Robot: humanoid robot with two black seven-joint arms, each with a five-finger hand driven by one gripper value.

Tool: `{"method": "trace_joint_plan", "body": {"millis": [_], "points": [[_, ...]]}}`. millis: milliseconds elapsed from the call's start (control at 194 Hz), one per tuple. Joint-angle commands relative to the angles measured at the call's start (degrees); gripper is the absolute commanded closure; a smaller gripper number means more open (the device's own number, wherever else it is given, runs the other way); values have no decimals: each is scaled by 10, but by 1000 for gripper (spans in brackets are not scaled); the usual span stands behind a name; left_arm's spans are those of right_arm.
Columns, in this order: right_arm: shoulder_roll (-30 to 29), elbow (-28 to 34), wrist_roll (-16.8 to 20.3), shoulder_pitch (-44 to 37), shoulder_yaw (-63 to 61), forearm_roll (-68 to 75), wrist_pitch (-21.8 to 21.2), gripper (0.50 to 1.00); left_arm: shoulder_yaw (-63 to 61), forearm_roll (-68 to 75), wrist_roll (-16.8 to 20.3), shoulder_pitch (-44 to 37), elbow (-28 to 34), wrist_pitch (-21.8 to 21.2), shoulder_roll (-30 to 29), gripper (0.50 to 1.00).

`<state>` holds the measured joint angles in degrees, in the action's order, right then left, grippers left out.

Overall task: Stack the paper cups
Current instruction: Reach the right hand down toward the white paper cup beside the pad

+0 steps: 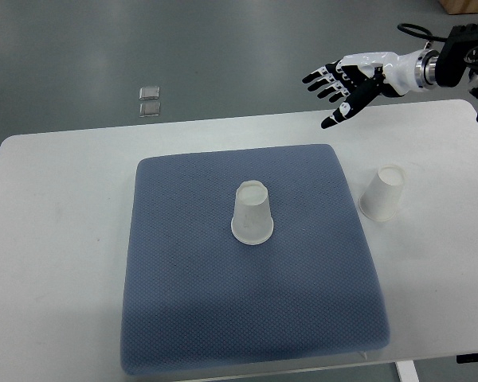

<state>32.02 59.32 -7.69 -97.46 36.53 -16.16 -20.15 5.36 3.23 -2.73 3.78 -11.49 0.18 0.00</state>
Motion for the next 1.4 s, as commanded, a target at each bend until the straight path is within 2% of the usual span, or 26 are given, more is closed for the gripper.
{"method": "trace_joint_plan", "body": {"millis": [0, 67, 150, 289, 460, 558, 739, 827, 935, 1132, 1395], "points": [[-12, 60, 6, -93, 121, -81, -2, 572, 0, 0, 0, 0, -3, 0, 0, 500], [-28, 92, 9, -146, 183, -124, -9, 572, 0, 0, 0, 0, -4, 0, 0, 500], [-34, 121, 9, -218, 242, -165, -37, 572, 0, 0, 0, 0, -4, 0, 0, 500], [-25, 156, 9, -340, 261, -178, -147, 570, 0, 0, 0, 0, -6, 1, 0, 500], [-12, 170, 9, -417, 263, -180, -149, 570, 0, -1, 0, 0, -6, 0, 0, 500], [-6, 176, 10, -434, 263, -180, -149, 570, 0, -1, 0, 0, -6, 0, 0, 500], [-5, 176, 11, -423, 263, -179, -149, 572, 0, -1, 0, 0, -6, 0, 0, 500], [-4, 171, 12, -384, 264, -179, -149, 572, 0, -1, 0, 0, -6, 0, 0, 500], [-3, 156, 34, -313, 275, -177, -54, 572, 0, -1, 0, 0, -6, 0, 0, 500], [-2, 145, 41, -189, 269, -165, 75, 572, 1, -1, 0, 0, -6, 0, 0, 500], [-21, 129, 41, -91, 269, -90, 184, 572, 1, -1, 0, 0, -6, 0, 0, 500]]}}
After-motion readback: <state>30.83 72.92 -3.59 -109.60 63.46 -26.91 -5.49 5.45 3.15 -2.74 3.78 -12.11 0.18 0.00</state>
